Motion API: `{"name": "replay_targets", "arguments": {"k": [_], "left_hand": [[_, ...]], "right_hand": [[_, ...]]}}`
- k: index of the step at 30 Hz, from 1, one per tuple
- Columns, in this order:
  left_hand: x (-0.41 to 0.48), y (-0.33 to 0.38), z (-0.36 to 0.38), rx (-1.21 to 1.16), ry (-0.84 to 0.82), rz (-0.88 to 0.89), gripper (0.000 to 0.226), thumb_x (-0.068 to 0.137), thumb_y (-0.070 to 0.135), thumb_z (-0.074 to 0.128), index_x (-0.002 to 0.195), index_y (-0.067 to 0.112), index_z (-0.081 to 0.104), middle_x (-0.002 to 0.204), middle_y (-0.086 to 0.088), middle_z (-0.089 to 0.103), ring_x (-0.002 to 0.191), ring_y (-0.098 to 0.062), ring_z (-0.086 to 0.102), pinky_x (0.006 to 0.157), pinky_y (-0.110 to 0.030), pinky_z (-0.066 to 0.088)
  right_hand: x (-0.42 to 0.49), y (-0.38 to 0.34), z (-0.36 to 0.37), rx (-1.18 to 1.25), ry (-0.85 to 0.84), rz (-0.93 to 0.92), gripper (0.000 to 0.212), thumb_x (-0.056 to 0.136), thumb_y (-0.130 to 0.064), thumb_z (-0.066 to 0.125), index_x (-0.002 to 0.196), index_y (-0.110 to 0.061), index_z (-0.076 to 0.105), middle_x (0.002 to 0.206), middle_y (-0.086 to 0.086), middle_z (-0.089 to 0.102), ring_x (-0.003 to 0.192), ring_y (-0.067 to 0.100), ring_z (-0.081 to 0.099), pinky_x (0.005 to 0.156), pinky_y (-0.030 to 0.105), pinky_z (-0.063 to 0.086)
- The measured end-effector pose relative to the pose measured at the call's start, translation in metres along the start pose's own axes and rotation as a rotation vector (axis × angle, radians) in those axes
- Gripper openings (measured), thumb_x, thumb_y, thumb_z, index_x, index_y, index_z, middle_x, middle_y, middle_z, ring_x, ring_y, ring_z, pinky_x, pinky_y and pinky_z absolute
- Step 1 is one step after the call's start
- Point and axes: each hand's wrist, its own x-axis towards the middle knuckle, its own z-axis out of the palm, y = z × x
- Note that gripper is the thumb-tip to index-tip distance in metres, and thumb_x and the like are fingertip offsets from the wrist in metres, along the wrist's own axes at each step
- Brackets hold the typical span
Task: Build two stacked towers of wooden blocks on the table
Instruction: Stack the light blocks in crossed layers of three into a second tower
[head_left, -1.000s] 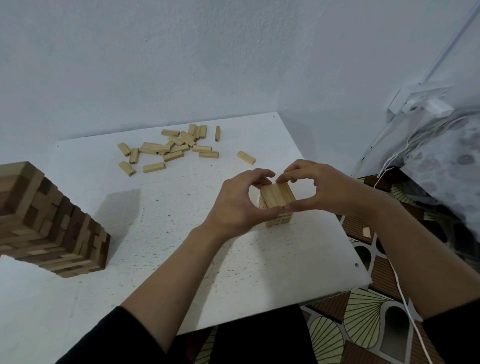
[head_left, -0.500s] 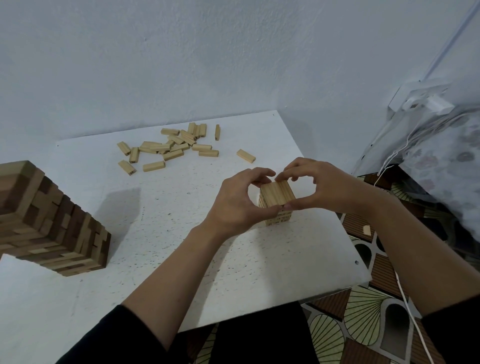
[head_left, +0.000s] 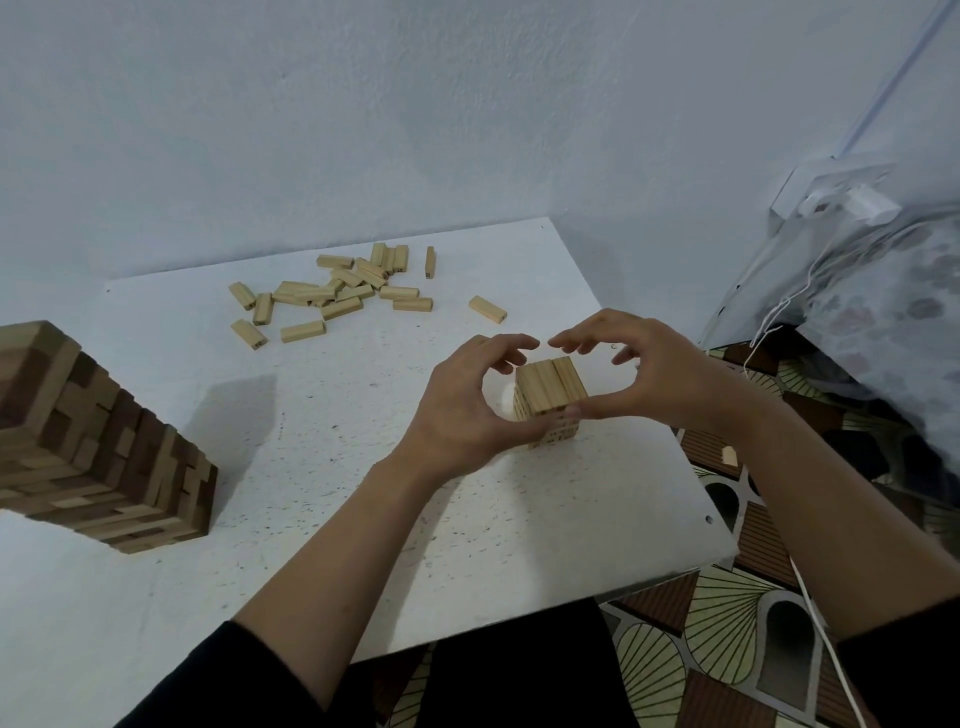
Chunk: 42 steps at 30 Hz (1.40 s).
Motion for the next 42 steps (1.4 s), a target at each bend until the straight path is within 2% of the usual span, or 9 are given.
{"name": "replay_targets", "arguments": {"k": [7,15,30,32,33,35,36,40,42], "left_hand": [[-0.003,-0.005,0.000,-0.042,-0.035,-0.030,0.070,0.073,0.036,0.089,0.134,0.030,0.057,0.123,0.017,0.065,0.118,0.001,0.055,0.086,0.004,0.030],[0.000,-0.006,0.002,-0.024,-0.051,-0.048,0.066,0.076,0.038,0.086,0.134,0.034,0.055,0.121,0.020,0.065,0.118,0.005,0.053,0.086,-0.003,0.033],[0.001,-0.005,0.004,-0.019,-0.042,-0.050,0.067,0.074,0.038,0.088,0.133,0.034,0.056,0.118,0.022,0.064,0.116,0.005,0.053,0.087,0.004,0.029],[0.000,-0.006,0.003,-0.023,-0.044,-0.039,0.067,0.073,0.043,0.087,0.133,0.036,0.056,0.121,0.021,0.063,0.118,0.003,0.053,0.096,-0.008,0.035],[0.000,-0.006,0.003,-0.022,-0.048,-0.037,0.068,0.073,0.048,0.086,0.133,0.038,0.055,0.122,0.022,0.062,0.119,0.001,0.053,0.102,-0.021,0.040],[-0.001,-0.005,0.001,-0.012,-0.050,-0.042,0.069,0.072,0.056,0.083,0.133,0.043,0.054,0.123,0.024,0.060,0.121,-0.002,0.053,0.104,-0.044,0.043],[-0.001,-0.005,0.000,-0.011,-0.045,-0.045,0.068,0.072,0.058,0.082,0.132,0.044,0.053,0.123,0.024,0.060,0.121,-0.002,0.053,0.104,-0.046,0.043],[0.001,0.000,-0.013,-0.035,0.011,-0.060,0.052,0.081,0.058,0.074,0.128,0.040,0.060,0.120,0.022,0.062,0.115,0.002,0.054,0.093,-0.011,0.038],[0.000,-0.001,-0.024,-0.048,0.071,-0.069,0.041,0.089,0.053,0.066,0.124,0.032,0.066,0.117,0.018,0.064,0.111,0.002,0.057,0.085,-0.001,0.034]], "right_hand": [[-0.004,0.004,0.003,0.007,-0.004,-0.006,0.061,0.075,-0.036,0.087,0.130,-0.039,0.061,0.126,-0.026,0.060,0.124,0.000,0.052,0.101,0.032,0.045],[-0.001,0.004,0.002,-0.004,-0.026,-0.006,0.063,0.075,-0.034,0.087,0.132,-0.036,0.061,0.126,-0.025,0.061,0.123,-0.001,0.052,0.101,0.031,0.044],[-0.003,0.001,0.001,-0.014,-0.027,0.008,0.065,0.073,-0.035,0.089,0.132,-0.037,0.061,0.127,-0.025,0.061,0.124,-0.001,0.052,0.103,0.033,0.043],[-0.005,0.000,0.000,0.005,-0.016,0.022,0.068,0.072,-0.039,0.088,0.134,-0.040,0.059,0.130,-0.025,0.060,0.127,-0.001,0.050,0.105,0.034,0.043],[-0.006,0.000,0.000,0.026,-0.003,0.030,0.067,0.073,-0.042,0.086,0.134,-0.040,0.059,0.131,-0.025,0.059,0.128,-0.001,0.049,0.107,0.036,0.043],[-0.008,-0.002,0.001,0.083,0.032,0.045,0.060,0.076,-0.051,0.079,0.132,-0.041,0.060,0.132,-0.023,0.060,0.131,-0.001,0.048,0.110,0.040,0.043],[-0.007,-0.004,0.002,0.112,0.048,0.051,0.054,0.078,-0.053,0.074,0.130,-0.040,0.062,0.131,-0.023,0.061,0.131,0.000,0.049,0.110,0.040,0.043],[-0.004,-0.014,0.011,0.136,0.149,0.056,0.028,0.094,-0.047,0.061,0.119,-0.037,0.068,0.123,-0.025,0.065,0.124,-0.005,0.052,0.108,0.036,0.043],[-0.002,-0.021,0.016,0.130,0.228,0.046,0.021,0.099,-0.039,0.059,0.116,-0.032,0.070,0.119,-0.024,0.067,0.121,-0.005,0.055,0.106,0.030,0.043]]}}
